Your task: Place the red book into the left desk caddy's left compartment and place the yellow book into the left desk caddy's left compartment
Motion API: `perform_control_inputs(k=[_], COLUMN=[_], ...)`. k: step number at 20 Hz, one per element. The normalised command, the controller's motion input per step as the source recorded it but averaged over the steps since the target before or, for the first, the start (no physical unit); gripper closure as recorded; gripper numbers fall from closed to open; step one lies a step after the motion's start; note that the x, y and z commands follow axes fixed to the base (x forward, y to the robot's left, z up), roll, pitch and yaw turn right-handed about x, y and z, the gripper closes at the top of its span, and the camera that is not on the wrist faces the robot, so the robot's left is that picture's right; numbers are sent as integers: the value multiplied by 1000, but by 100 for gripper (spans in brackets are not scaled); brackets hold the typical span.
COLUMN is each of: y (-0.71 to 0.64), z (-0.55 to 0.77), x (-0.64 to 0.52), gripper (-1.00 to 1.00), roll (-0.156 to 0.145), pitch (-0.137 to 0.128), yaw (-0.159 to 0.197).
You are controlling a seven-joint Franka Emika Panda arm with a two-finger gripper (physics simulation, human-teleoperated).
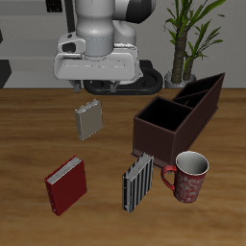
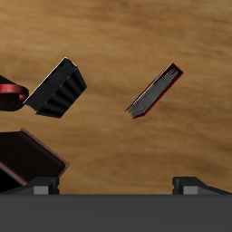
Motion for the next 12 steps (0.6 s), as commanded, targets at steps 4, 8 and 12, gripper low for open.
perform_control_inputs(k=[4,8,12], y=[-430,-337,-192], z=[-20,-38,-64], x=[396,386,278], gripper=[-100,-100,-100], roll=[-64,-40,-3], pitch=[-40,-20,-22], yaw=[-35,-63,-27])
